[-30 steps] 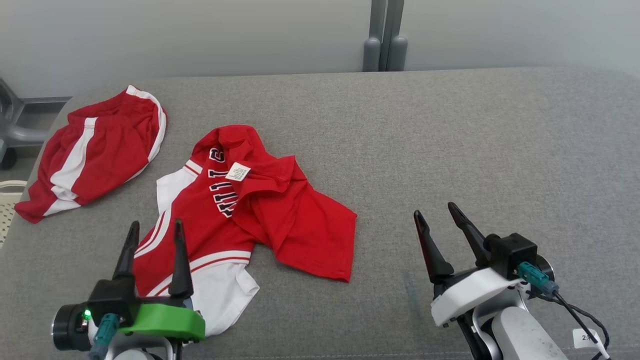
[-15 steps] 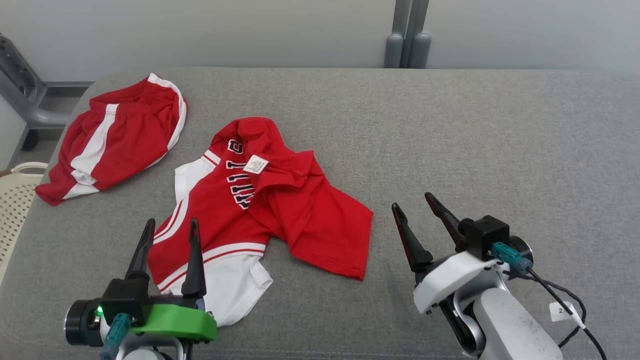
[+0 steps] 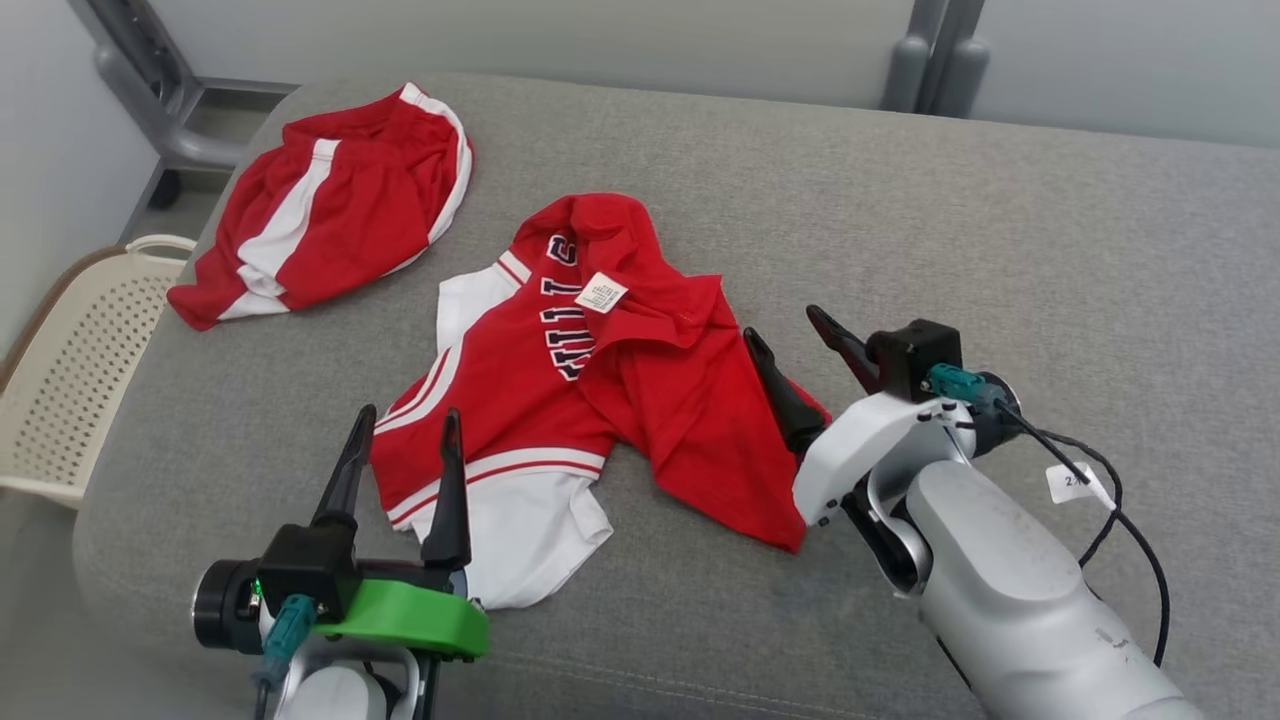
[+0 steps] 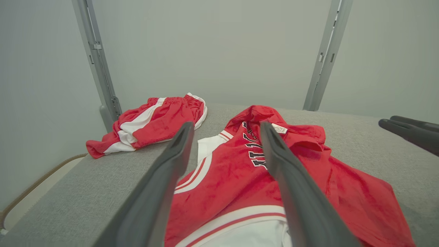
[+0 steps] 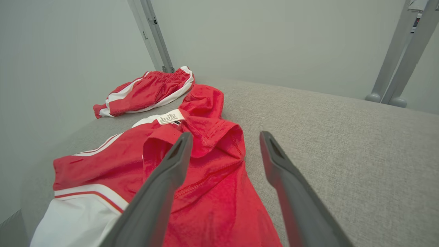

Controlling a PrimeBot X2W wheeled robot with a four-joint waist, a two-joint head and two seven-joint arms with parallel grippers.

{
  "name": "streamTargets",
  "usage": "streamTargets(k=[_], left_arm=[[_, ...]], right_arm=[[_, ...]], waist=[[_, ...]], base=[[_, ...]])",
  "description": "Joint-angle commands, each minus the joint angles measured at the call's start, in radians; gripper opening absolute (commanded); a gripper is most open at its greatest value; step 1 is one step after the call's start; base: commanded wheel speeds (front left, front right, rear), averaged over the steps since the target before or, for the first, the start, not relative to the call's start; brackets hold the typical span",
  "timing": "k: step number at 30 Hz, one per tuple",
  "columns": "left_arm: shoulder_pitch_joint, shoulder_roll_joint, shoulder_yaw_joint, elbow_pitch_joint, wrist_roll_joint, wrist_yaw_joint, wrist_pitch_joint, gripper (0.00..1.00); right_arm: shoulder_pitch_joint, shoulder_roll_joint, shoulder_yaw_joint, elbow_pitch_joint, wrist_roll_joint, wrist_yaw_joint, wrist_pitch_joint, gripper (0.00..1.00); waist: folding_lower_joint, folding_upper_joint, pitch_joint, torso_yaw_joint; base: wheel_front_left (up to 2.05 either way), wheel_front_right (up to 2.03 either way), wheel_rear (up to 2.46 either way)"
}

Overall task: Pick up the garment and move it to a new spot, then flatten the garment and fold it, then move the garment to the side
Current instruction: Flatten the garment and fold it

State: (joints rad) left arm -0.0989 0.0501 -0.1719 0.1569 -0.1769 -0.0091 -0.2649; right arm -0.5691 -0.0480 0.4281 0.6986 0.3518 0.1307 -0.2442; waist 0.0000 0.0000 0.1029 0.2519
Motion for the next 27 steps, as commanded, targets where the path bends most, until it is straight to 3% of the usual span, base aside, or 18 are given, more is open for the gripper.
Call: streamTargets(k=[1,13,24,25,26,27], left_arm=[[-0.020,0.001,-0.010,0.002,-0.008,0.006,0.000,1.00],[-0.062,0.001,-0.107,0.014,-0.049,0.033,0.000,1.00],[-0.075,0.001,-0.147,0.020,-0.069,0.046,0.000,1.00],[-0.075,0.001,-0.149,0.021,-0.072,0.046,0.000,1.00],[-0.074,0.001,-0.152,0.022,-0.076,0.048,0.000,1.00],[-0.075,0.001,-0.153,0.022,-0.077,0.049,0.000,1.00]], right_arm=[[-0.032,-0.004,0.008,0.035,0.017,0.000,-0.007,1.00],[-0.197,-0.005,0.081,0.305,0.193,0.000,-0.017,1.00],[-0.270,-0.004,0.143,0.428,0.318,0.000,-0.021,1.00],[-0.275,-0.005,0.147,0.434,0.323,0.000,-0.021,0.77],[-0.285,-0.005,0.152,0.443,0.332,0.000,-0.021,0.00],[-0.288,-0.004,0.154,0.443,0.334,0.000,-0.021,0.00]], waist=[[0.0000,0.0000,0.039,0.058],[0.0000,0.0000,0.087,0.165],[0.0000,0.0000,0.099,0.207],[0.0000,0.0000,0.101,0.209],[0.0000,0.0000,0.105,0.213],[0.0000,0.0000,0.107,0.214]], base=[[0.00,0.00,0.00],[0.00,0.00,0.00],[0.00,0.00,0.00],[0.00,0.00,0.00],[0.00,0.00,0.00],[0.00,0.00,0.00]])
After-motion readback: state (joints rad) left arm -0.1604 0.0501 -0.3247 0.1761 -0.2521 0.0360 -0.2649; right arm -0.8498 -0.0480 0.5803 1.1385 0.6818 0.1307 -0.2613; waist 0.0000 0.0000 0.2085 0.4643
